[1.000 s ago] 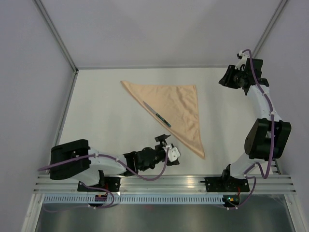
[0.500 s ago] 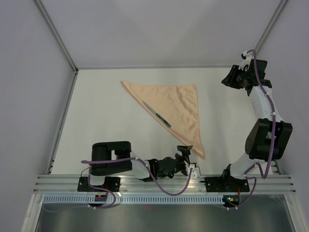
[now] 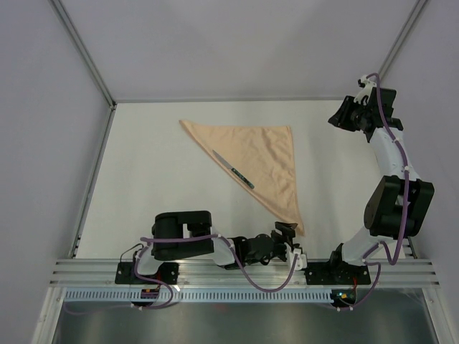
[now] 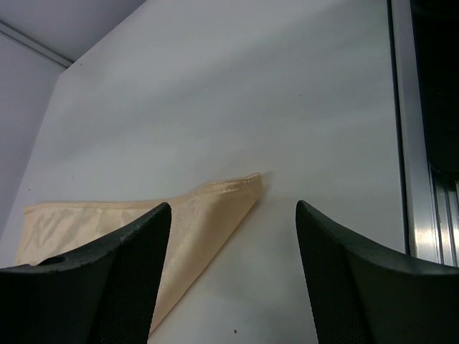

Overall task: Fold the napkin, place the utensils inside, and roll it up
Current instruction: Fold the napkin

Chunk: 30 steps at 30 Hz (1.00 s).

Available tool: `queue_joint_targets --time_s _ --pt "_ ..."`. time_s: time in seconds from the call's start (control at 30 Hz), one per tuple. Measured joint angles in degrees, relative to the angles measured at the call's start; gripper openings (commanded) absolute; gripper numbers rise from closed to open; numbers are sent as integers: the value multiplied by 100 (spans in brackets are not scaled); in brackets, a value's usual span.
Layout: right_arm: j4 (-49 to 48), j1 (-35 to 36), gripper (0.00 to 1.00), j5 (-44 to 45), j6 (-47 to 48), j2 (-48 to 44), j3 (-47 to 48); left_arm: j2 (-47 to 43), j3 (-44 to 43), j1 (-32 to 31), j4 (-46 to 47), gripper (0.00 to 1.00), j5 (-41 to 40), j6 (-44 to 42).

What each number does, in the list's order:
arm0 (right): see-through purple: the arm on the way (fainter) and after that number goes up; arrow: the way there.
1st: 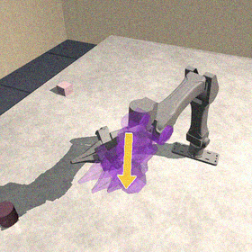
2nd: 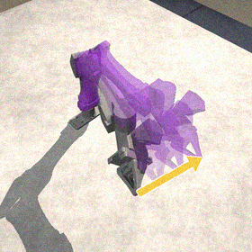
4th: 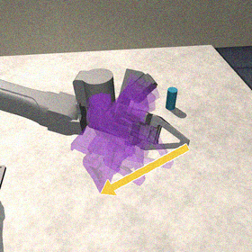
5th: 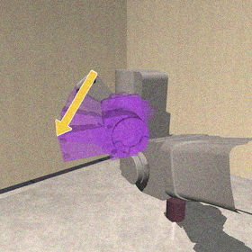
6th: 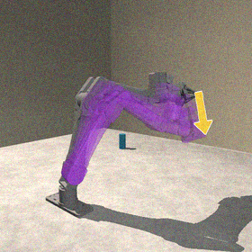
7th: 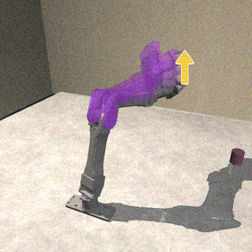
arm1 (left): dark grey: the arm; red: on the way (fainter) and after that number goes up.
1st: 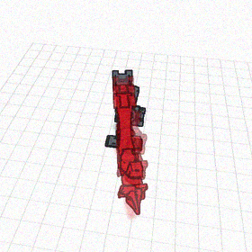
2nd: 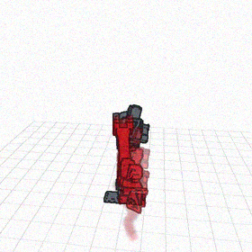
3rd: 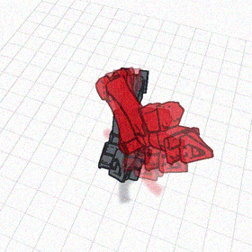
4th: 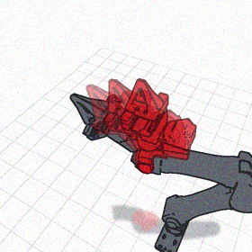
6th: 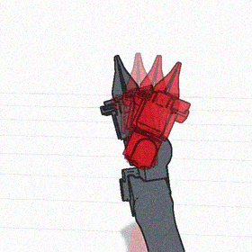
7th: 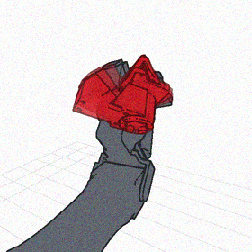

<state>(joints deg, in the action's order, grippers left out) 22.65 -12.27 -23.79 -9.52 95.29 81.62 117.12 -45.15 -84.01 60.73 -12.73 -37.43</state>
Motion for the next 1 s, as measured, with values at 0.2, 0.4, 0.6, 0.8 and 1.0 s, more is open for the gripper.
queue_joint_targets --time_s 0.2,0.4,0.6,0.8,1.0 --pt "-11 0 35 -15 -20 0 -57 363 -310 -2 -96 66 90 -42" --pt "-37 0 34 -15 -22 0 -72 472 -442 -2 -114 61 96 -70" --pt "-79 -17 33 -24 -31 0 -94 601 -527 -2 -50 57 83 -116" --pt "-101 -39 32 -37 -35 0 -136 662 -584 -2 -70 48 55 -127" --pt "-118 -39 32 -42 -35 0 -138 704 -684 4 -149 37 -63 -136"
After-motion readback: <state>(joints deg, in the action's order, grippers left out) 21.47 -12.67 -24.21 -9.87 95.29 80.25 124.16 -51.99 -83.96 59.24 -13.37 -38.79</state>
